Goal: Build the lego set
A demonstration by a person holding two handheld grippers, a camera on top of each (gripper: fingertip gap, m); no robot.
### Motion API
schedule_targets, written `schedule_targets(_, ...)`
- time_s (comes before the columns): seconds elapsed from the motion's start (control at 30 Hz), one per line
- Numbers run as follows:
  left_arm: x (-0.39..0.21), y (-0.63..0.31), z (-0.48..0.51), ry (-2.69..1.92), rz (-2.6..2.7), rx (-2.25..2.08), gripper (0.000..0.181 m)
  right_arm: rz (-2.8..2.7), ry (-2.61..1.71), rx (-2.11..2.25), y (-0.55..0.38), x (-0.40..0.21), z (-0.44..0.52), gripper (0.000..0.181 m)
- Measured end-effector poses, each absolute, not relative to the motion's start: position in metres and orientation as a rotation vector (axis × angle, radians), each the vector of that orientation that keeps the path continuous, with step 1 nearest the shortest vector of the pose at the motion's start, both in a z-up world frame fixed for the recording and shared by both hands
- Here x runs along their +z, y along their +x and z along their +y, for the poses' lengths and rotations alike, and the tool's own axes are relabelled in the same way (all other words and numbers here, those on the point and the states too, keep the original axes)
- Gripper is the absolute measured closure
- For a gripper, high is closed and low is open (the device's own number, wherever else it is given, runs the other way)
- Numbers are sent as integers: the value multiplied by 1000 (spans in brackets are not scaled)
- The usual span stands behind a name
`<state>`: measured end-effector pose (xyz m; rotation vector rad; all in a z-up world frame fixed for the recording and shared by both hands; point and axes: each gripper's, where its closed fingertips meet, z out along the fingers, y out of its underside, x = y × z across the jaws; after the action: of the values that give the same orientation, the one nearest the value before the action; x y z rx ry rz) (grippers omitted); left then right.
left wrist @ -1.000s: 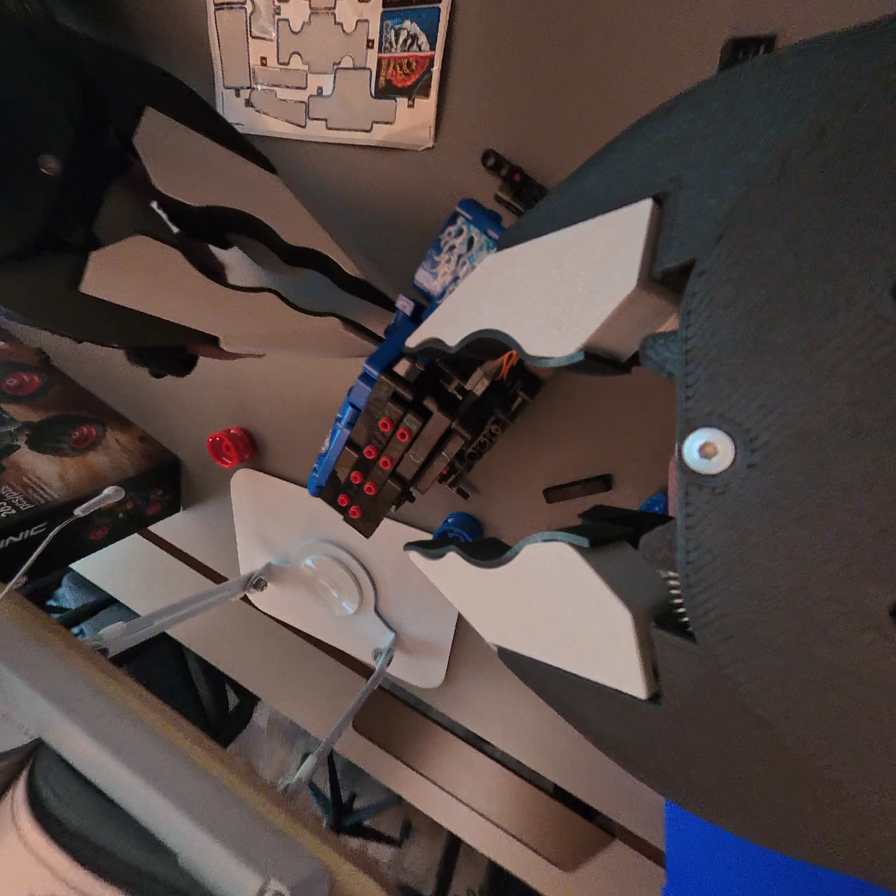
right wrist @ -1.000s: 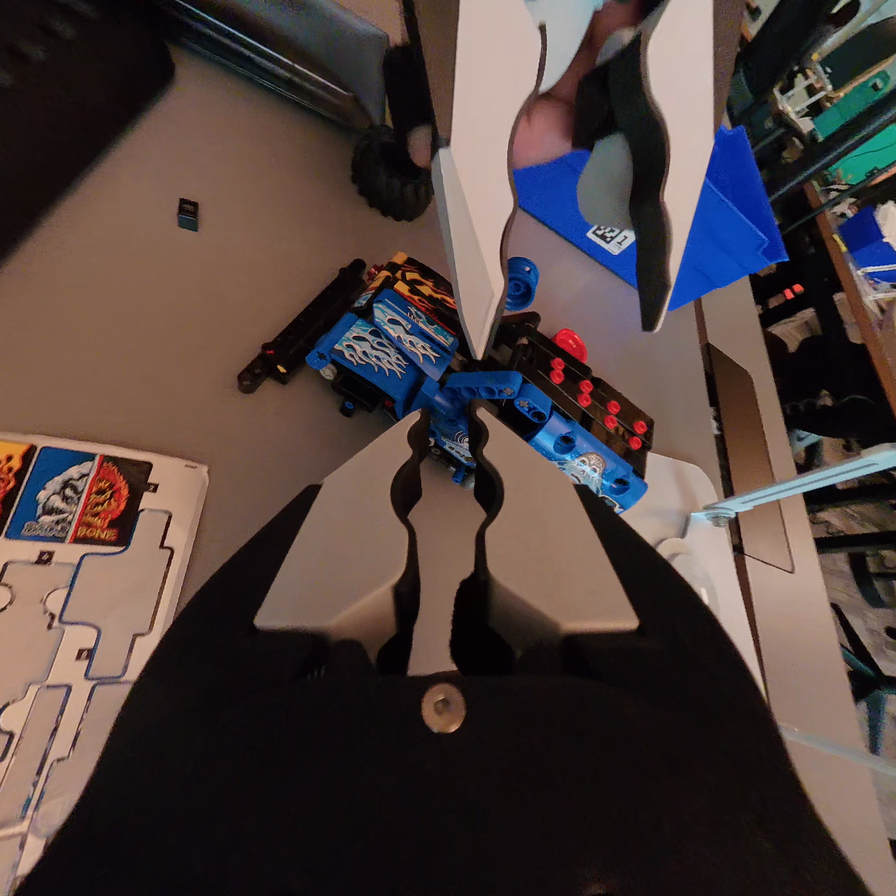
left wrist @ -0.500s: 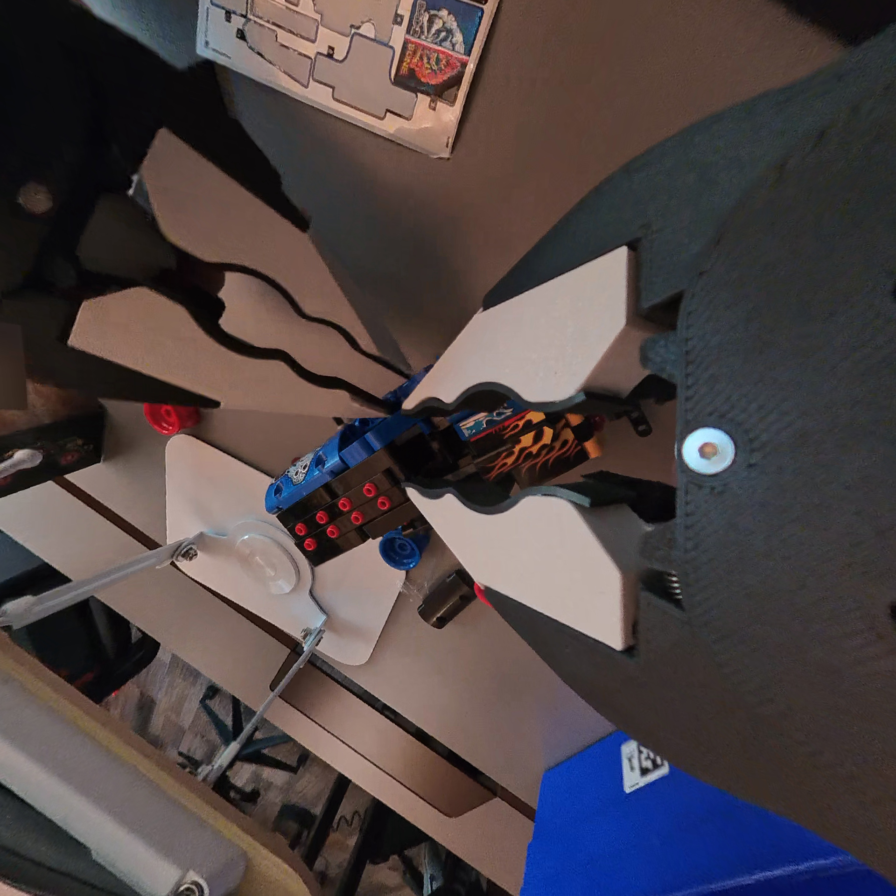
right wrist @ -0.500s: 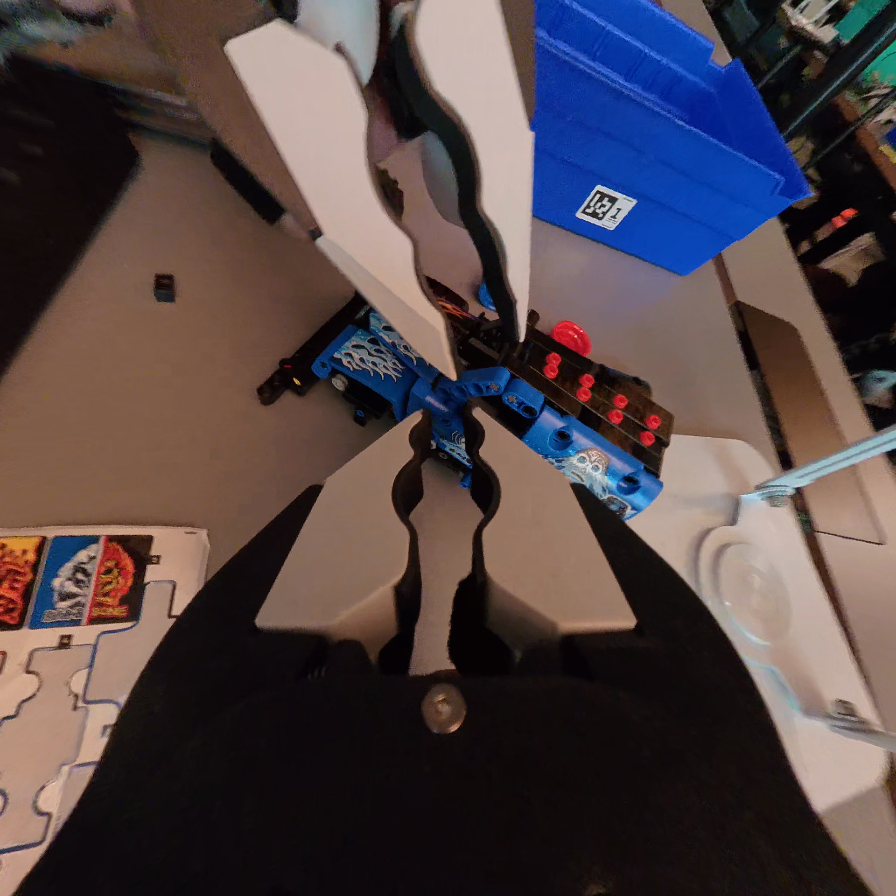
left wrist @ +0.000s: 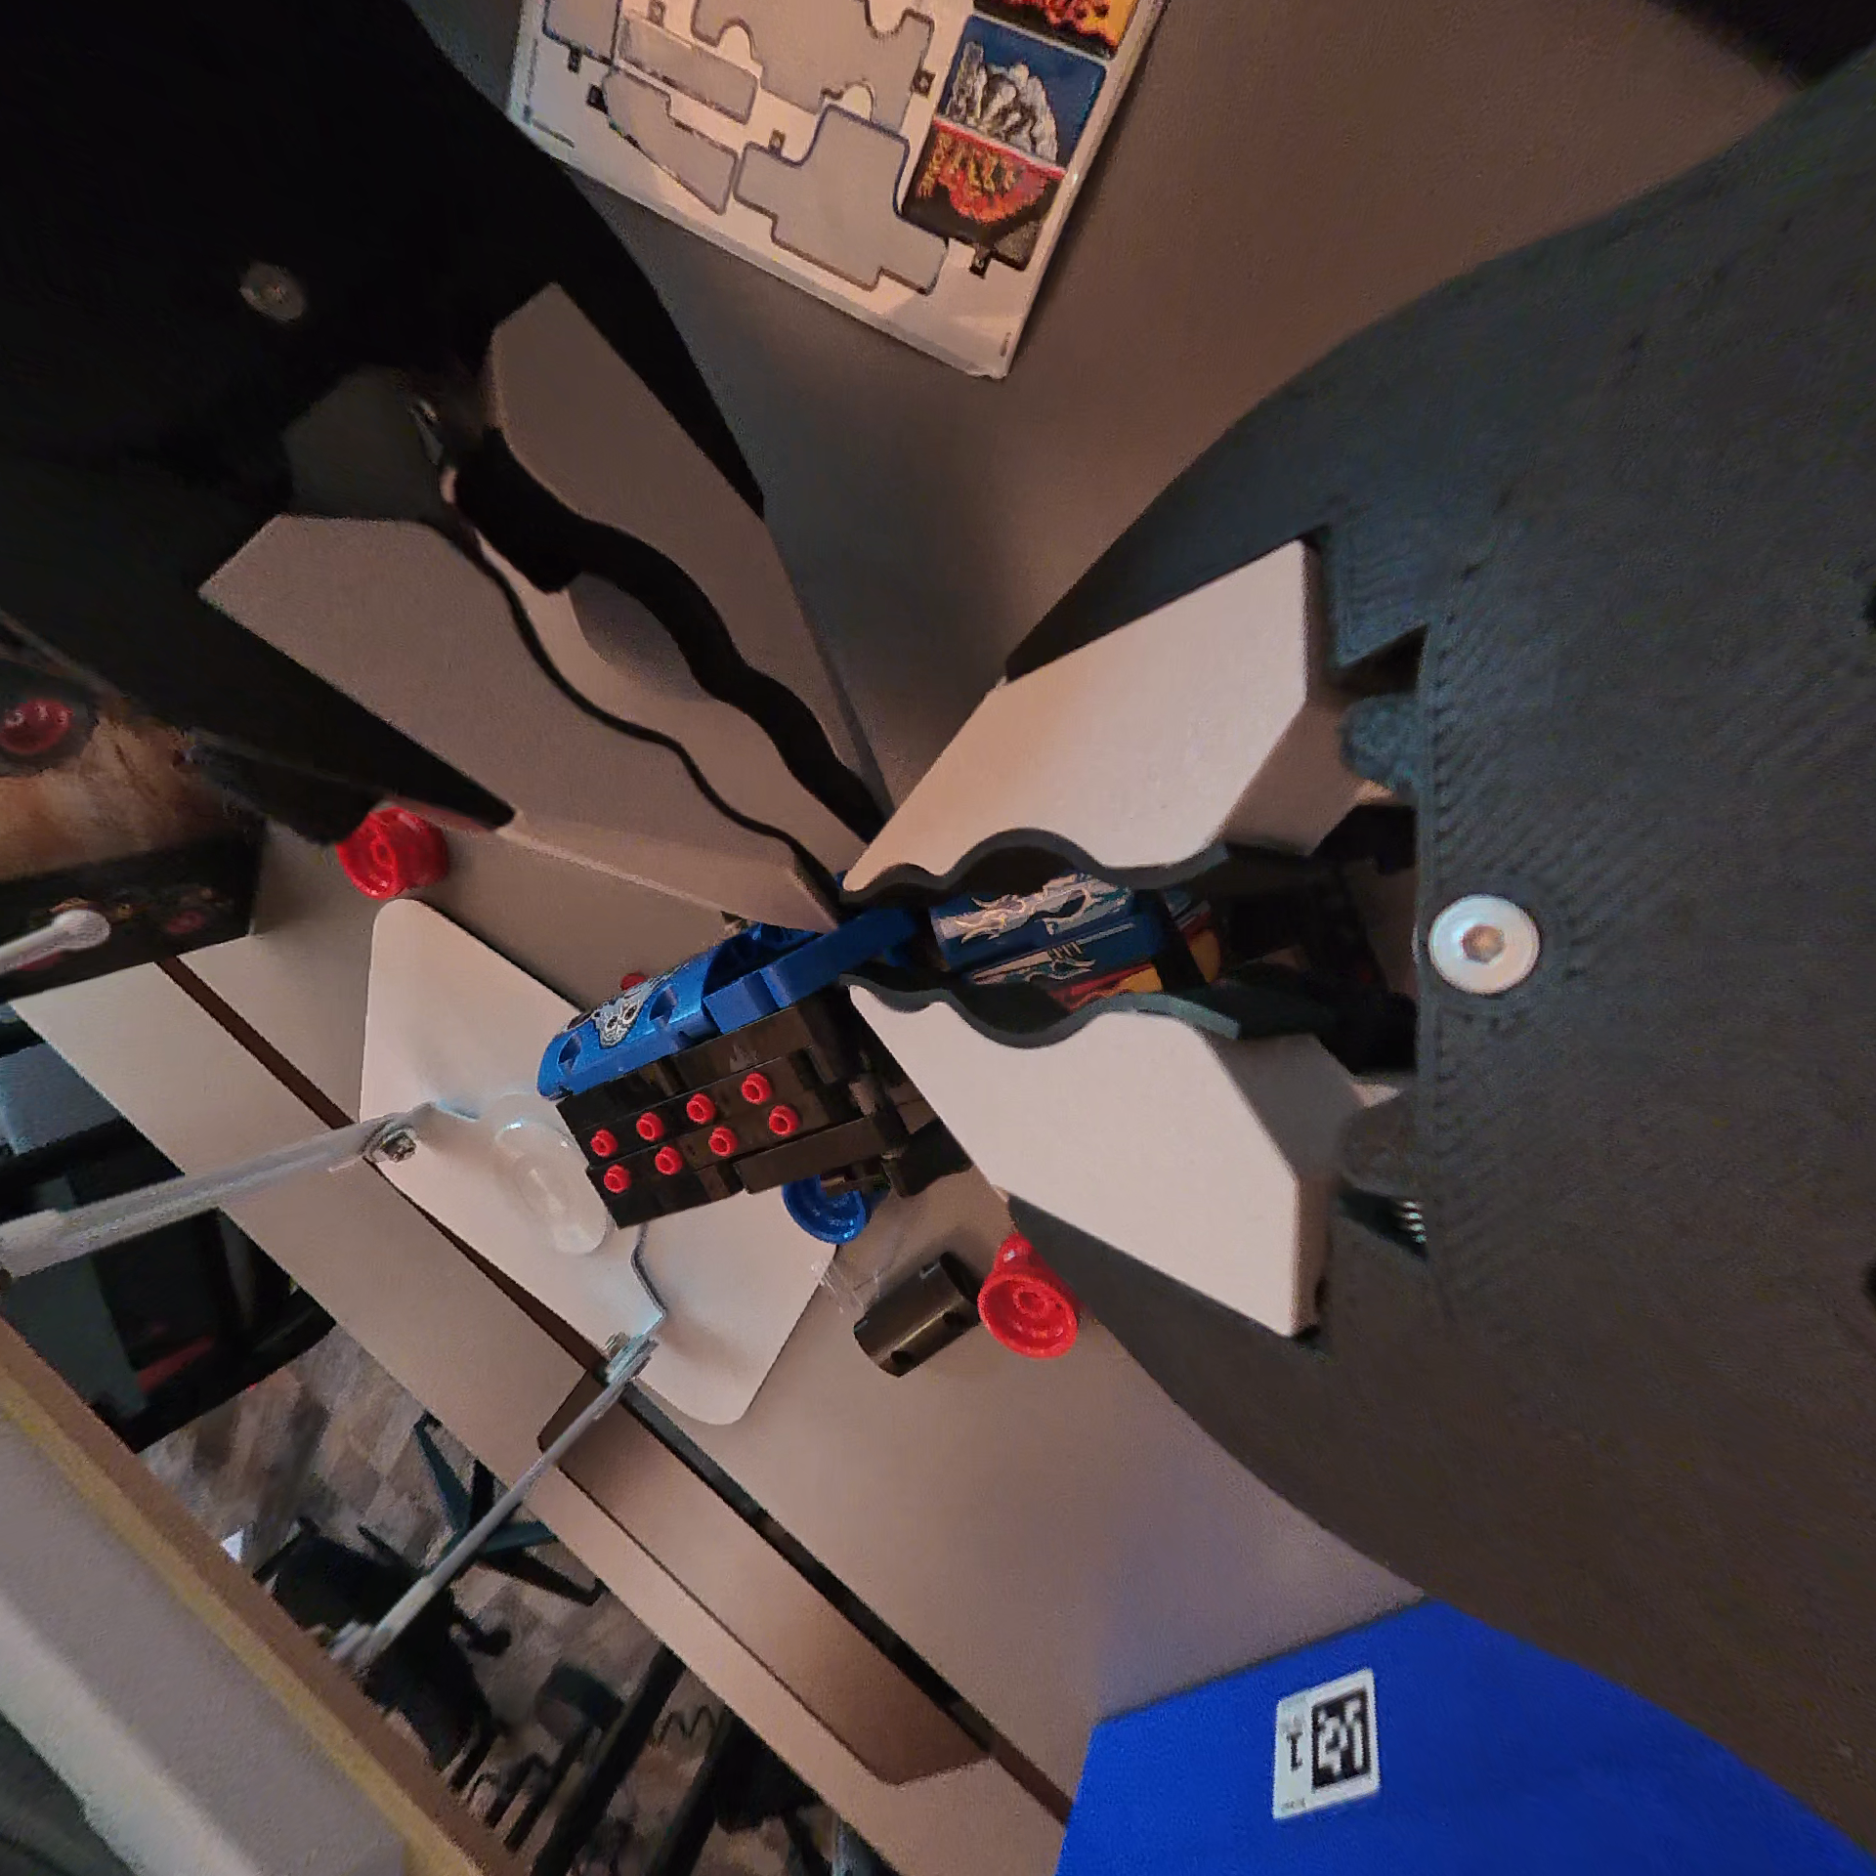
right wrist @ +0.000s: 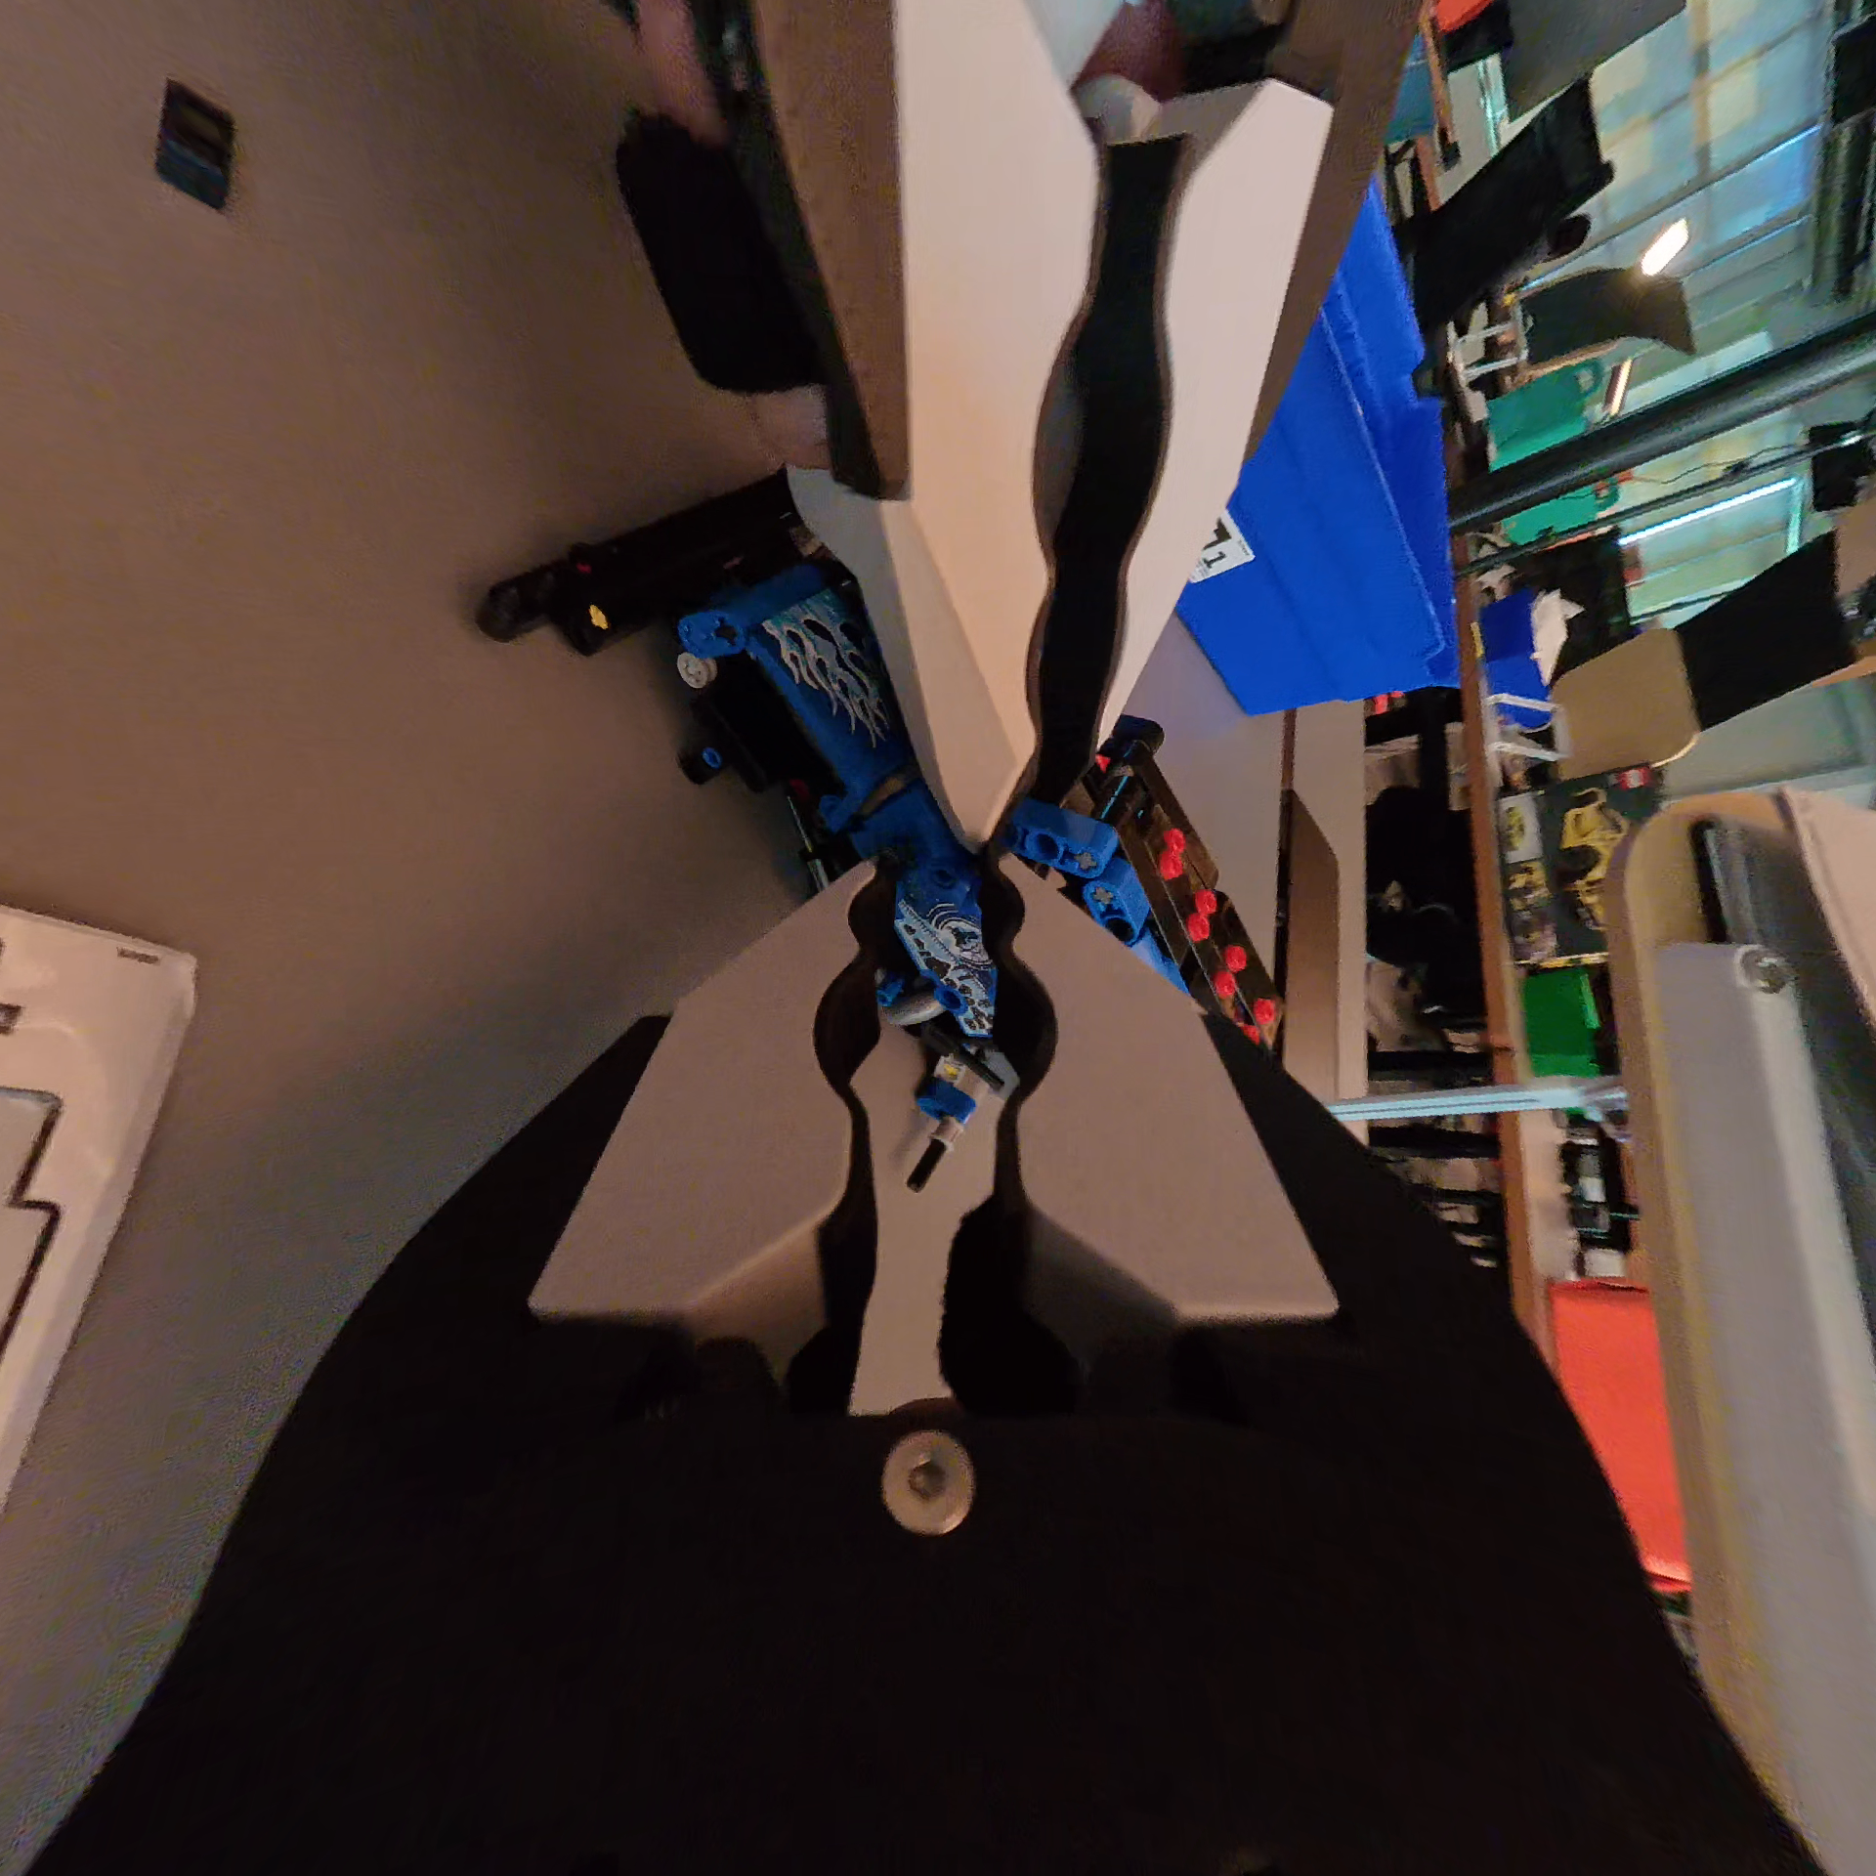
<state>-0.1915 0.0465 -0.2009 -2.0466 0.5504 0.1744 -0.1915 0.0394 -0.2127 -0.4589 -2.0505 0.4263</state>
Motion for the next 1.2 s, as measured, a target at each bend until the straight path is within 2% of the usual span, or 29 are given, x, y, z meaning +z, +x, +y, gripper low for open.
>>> schedule_targets(0.1, -201, -196, 48, -2055, 501, 104, 172, -2013, -422, 356, -197, -214, 41, 162)
schedule_targets(0.17, -200, -199, 49, -2055, 450, 14, 173, -1991, -392, 302, -199, -218, 42, 150)
schedule_targets(0.5, -193, -202, 56, -2064, 226, -438, 175, -1950, -391, 200, -209, -217, 52, 152)
schedule_targets(0.9, -174, -192, 65, -2033, 174, -794, 175, -2233, -659, 627, -189, -196, 52, 154)
schedule_targets(1.2, -176, -191, 73, -1993, 201, -813, 174, -2286, -784, 864, -184, -189, 54, 149)
